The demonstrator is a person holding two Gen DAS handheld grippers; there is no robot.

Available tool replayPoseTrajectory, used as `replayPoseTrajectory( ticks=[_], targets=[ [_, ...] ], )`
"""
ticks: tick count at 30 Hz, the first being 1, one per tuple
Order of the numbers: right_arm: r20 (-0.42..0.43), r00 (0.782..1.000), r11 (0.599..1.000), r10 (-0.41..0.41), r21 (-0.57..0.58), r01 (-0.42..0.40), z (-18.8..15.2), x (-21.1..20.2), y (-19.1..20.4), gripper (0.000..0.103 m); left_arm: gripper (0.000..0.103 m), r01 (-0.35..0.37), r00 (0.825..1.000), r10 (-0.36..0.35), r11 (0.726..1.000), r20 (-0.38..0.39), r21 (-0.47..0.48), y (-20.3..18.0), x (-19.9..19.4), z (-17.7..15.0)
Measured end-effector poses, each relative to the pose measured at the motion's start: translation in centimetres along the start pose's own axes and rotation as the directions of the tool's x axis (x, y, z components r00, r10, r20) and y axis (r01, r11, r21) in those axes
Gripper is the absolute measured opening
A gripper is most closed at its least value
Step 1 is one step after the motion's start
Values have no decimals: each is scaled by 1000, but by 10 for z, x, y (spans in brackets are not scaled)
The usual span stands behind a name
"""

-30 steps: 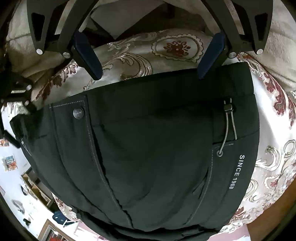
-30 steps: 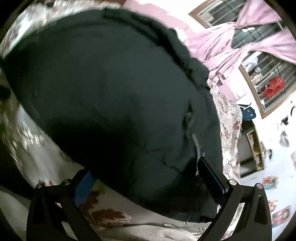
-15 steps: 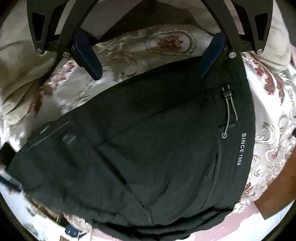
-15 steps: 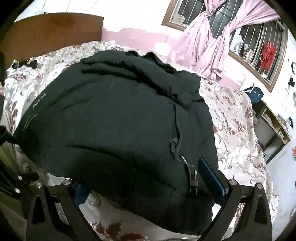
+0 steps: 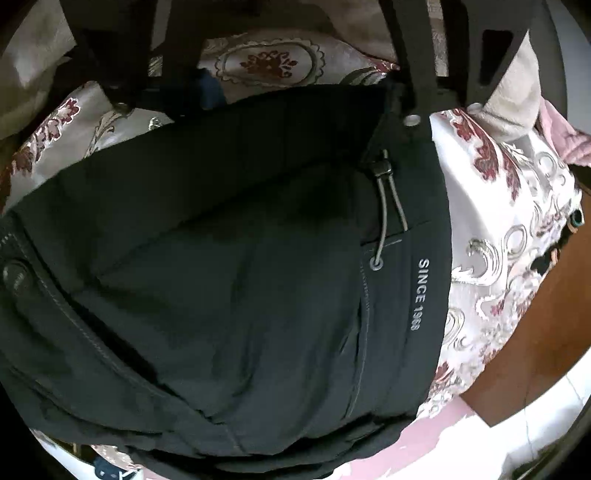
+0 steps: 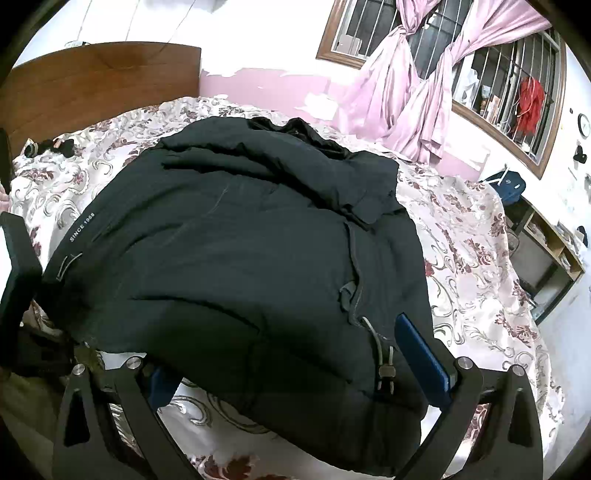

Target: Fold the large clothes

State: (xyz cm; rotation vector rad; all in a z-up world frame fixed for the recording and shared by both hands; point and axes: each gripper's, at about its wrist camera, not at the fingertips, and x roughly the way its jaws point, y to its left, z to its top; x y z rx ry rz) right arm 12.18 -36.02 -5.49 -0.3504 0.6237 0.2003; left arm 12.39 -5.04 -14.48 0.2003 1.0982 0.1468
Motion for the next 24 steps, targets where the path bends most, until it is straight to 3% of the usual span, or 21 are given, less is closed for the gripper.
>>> replayPoseTrajectory(
  ticks=[3,8,15,19,21,24],
  targets=[
    [-1,1000,1000,-11,-19,11,0,0,1,101,52,8,1000,-8,1000,16,-23,12,-5,-5],
    [-18,999,998,-39,-57,38,-3,3,5,101,19,35,993,-26,996,111,-78,31,-18,-7],
    [-147,980,973,-137,-205,105,-30,30,24,101,13,16,968,9,995,249,-100,41,-39,-7],
    [-226,950,940,-216,-311,140,-45,48,34,100,13,-7,955,29,997,296,-75,44,-47,-4],
    [-198,947,922,-253,-344,175,-47,46,36,90,13,-14,949,34,998,315,-66,47,-49,-1],
    [-163,954,934,-251,-299,194,-40,37,29,64,12,-19,942,39,998,334,-63,50,-53,1]
  ],
)
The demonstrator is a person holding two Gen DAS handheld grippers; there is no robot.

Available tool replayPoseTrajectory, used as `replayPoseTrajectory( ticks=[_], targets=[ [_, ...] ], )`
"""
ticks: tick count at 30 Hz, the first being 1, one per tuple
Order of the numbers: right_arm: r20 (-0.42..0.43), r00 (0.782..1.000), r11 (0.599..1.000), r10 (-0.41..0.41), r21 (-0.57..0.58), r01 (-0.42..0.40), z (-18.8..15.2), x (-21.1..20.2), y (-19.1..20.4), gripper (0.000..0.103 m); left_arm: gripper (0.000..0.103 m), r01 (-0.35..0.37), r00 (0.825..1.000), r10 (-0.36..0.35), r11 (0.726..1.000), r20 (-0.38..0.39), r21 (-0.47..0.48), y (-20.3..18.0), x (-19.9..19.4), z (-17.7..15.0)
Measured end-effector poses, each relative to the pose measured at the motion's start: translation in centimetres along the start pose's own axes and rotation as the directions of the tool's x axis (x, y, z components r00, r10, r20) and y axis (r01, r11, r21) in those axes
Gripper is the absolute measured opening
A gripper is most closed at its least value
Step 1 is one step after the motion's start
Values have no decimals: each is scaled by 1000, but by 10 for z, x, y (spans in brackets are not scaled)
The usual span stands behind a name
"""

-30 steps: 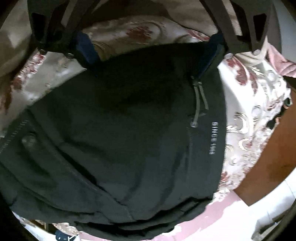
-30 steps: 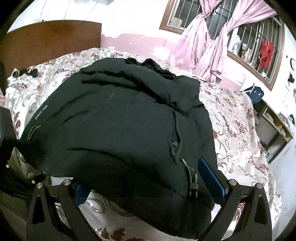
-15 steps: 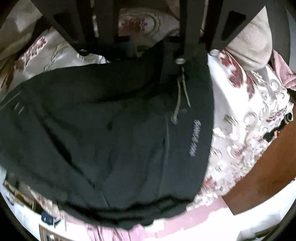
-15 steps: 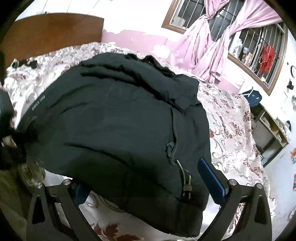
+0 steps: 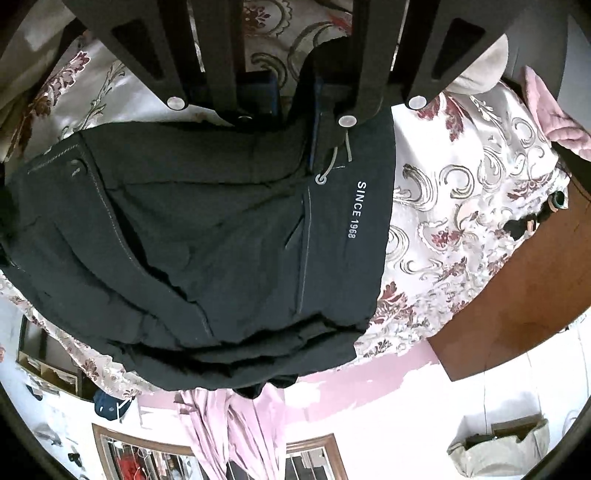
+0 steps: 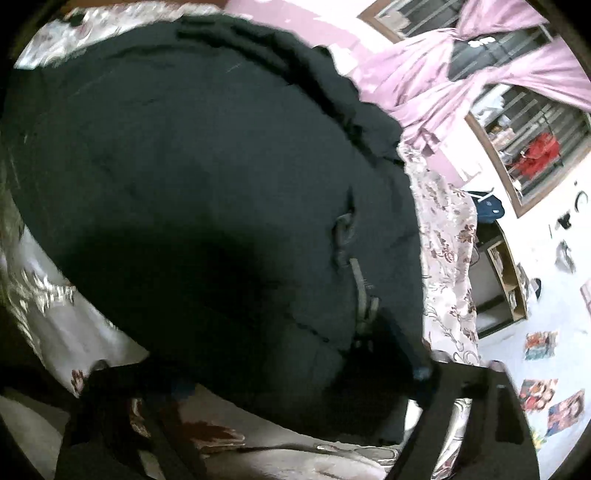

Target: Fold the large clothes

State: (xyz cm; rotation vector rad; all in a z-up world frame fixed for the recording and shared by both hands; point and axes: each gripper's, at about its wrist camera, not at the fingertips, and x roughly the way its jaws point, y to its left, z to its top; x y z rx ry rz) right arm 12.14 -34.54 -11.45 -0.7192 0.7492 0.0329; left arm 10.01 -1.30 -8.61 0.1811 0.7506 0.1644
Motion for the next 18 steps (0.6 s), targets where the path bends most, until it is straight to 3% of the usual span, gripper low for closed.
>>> replayPoseTrajectory(
  ticks=[4,6,8,13,18],
  targets=[
    [74,996,996,46,79,-52,1,-14,-13,41,10,-16,997,15,1000,76,14,1,-14,4],
    [107,994,996,32,80,-41,1,-20,-13,36,9,-11,994,10,1000,106,13,2,-22,9],
    [138,990,994,27,99,-41,0,-24,-14,25,8,5,992,-5,1000,123,-3,5,-29,14],
    [231,973,974,19,214,-70,2,-40,-37,15,7,43,980,-32,998,198,-50,21,-49,35],
    [338,941,949,-14,301,-94,14,-66,-63,12,7,95,960,-58,988,275,-120,43,-73,60]
  ],
)
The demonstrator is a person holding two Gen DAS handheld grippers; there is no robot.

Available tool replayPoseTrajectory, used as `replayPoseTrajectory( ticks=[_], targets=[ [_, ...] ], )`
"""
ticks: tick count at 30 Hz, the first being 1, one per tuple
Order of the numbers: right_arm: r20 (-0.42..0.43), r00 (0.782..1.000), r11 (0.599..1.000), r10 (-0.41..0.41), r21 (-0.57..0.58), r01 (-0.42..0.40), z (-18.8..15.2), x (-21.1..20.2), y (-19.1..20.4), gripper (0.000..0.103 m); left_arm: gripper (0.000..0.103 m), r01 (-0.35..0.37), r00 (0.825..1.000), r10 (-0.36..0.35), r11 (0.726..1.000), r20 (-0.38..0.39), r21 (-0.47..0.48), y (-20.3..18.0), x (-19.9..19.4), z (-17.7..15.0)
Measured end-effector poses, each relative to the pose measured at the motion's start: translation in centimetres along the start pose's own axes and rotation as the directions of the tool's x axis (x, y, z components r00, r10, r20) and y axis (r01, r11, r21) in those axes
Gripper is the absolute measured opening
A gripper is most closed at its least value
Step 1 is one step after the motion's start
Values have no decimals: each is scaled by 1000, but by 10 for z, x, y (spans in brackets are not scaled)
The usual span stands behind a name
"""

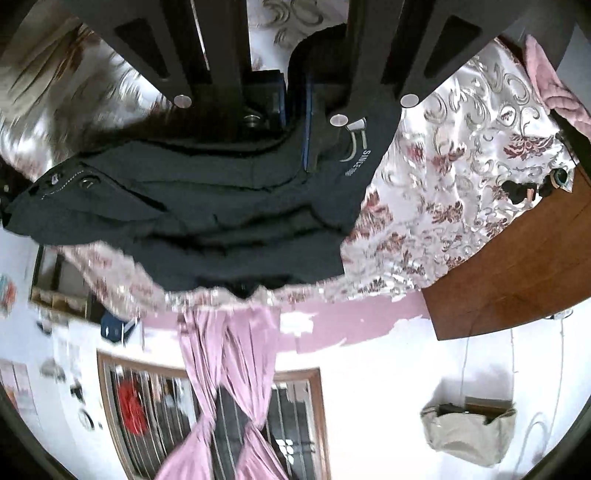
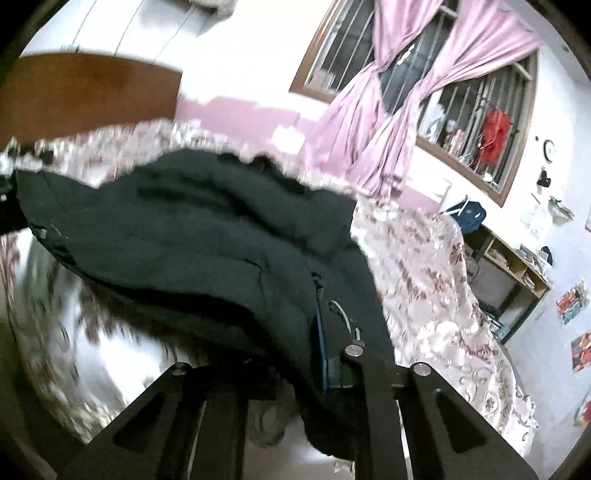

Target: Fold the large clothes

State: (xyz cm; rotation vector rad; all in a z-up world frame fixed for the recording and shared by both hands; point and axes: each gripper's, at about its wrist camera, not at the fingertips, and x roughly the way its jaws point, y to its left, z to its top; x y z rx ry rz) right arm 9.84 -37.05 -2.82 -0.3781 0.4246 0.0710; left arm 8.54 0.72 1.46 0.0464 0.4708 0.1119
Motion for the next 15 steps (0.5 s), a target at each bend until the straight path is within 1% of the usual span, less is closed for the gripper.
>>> replayPoseTrajectory(
  ticks=[3,6,9,15],
  targets=[
    [68,998,999,-2,38,0,11,-13,-7,10,7,2,999,-1,1000,48,-28,8,-12,13],
    [132,991,998,-9,58,1,17,-29,-7,9,6,-1,997,4,999,81,-41,15,-23,21],
    [183,983,998,-11,64,-1,20,-45,-3,9,6,5,994,2,998,111,-62,22,-36,27],
    [265,964,997,-24,83,3,25,-79,-3,8,6,19,987,-9,998,161,-58,28,-66,34]
  ],
)
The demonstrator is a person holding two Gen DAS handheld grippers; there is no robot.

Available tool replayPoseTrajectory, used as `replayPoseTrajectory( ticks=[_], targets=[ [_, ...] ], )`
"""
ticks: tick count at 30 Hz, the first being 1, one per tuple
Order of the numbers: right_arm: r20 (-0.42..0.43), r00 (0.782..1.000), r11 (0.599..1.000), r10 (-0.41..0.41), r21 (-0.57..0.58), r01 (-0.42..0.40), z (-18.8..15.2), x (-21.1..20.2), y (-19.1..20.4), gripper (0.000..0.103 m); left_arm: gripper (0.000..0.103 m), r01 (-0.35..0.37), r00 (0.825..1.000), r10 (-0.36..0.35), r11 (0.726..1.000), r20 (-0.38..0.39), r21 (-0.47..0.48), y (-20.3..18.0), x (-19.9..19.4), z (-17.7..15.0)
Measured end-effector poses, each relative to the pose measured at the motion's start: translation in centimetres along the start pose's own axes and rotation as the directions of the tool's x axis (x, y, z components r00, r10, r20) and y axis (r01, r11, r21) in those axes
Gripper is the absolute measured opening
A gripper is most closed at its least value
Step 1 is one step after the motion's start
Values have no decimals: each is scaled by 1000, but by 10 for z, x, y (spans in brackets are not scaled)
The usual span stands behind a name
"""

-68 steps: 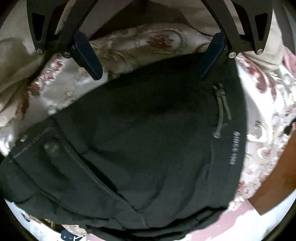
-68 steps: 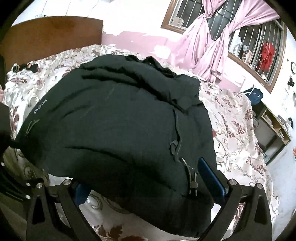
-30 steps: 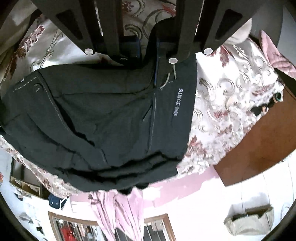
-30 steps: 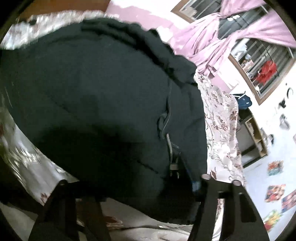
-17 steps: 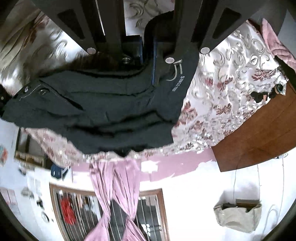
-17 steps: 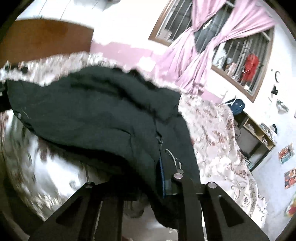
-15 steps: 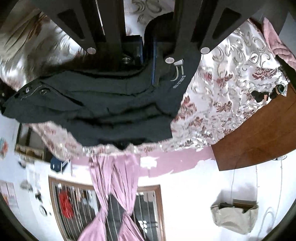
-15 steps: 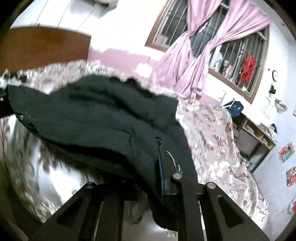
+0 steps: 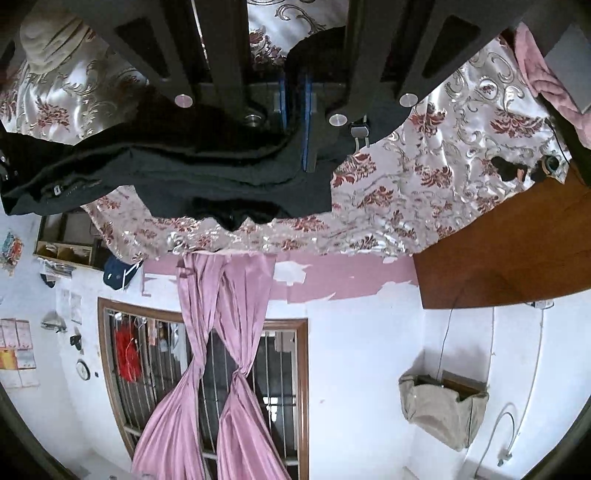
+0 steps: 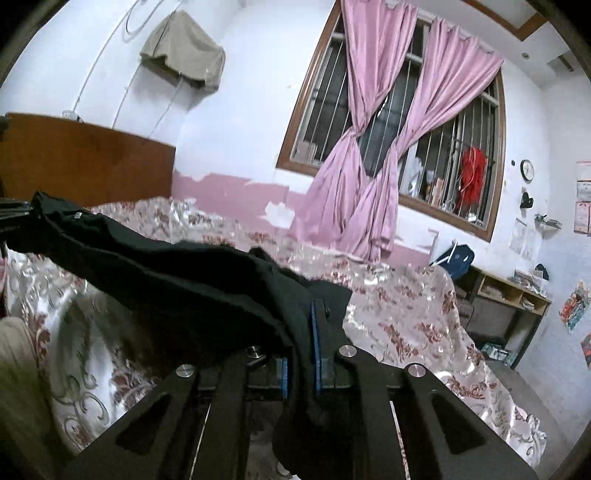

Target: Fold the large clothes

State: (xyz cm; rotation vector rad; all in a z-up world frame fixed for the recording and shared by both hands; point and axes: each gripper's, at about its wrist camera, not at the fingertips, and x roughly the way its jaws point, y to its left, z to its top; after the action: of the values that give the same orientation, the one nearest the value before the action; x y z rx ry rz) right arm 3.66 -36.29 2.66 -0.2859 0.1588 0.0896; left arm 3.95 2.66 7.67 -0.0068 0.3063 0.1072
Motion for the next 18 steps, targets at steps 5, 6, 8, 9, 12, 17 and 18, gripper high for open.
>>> replayPoseTrajectory(
  ticks=[5,6,8,9,12,17,18],
  targets=[
    [73,997,1000,-30,13,29,9,-29,0,8,6,31,999,-32,999,18,45,0,-23,11],
    [85,996,999,-36,18,34,10,-35,0,8,6,36,999,-38,998,26,53,1,-29,14],
    [110,993,999,-45,34,42,13,-46,-2,8,6,39,998,-42,997,37,64,0,-35,19],
    [125,991,998,-52,40,47,15,-52,-2,8,6,42,998,-45,997,44,68,0,-37,23],
    [159,985,997,-62,45,55,21,-64,-3,8,6,54,997,-58,996,52,66,1,-38,32],
    [178,982,998,-66,25,63,33,-59,-5,8,6,57,996,-63,993,57,103,-2,-15,48],
    [176,982,998,-65,19,63,34,-54,-5,8,6,62,997,-67,993,49,103,-2,-7,51]
  ],
)
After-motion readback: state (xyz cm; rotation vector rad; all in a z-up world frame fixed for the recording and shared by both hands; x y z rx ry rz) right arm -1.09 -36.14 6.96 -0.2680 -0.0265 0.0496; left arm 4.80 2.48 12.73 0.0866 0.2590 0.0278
